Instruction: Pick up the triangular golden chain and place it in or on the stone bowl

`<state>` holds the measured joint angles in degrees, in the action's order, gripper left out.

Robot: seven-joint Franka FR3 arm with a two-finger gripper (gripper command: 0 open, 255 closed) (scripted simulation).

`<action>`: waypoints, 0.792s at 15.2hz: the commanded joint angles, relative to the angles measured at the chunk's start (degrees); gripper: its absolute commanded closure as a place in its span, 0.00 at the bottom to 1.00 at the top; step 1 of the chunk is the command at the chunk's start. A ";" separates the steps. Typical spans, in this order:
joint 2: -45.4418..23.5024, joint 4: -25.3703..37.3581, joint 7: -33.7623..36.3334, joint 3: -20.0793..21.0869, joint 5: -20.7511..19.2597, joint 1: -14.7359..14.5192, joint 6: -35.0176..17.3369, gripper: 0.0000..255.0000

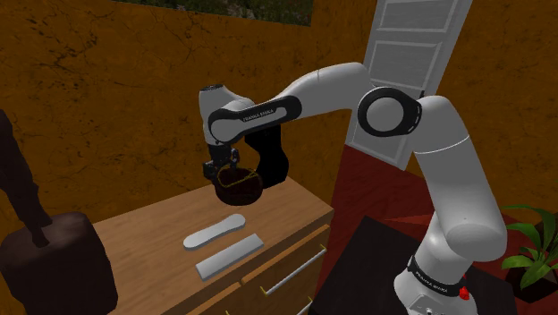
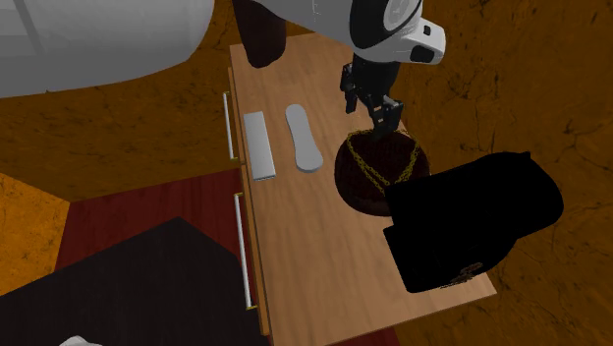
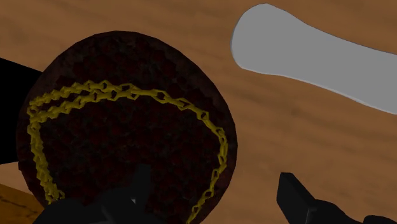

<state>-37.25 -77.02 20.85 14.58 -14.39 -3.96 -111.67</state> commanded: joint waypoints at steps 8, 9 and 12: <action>1.53 4.84 -0.58 0.41 0.64 -0.54 6.29 0.00; 1.53 4.84 -0.58 0.41 0.64 -0.54 6.29 0.00; 1.53 4.84 -0.58 0.41 0.64 -0.54 6.29 0.00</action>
<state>-35.72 -72.18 20.27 14.98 -13.75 -4.49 -105.38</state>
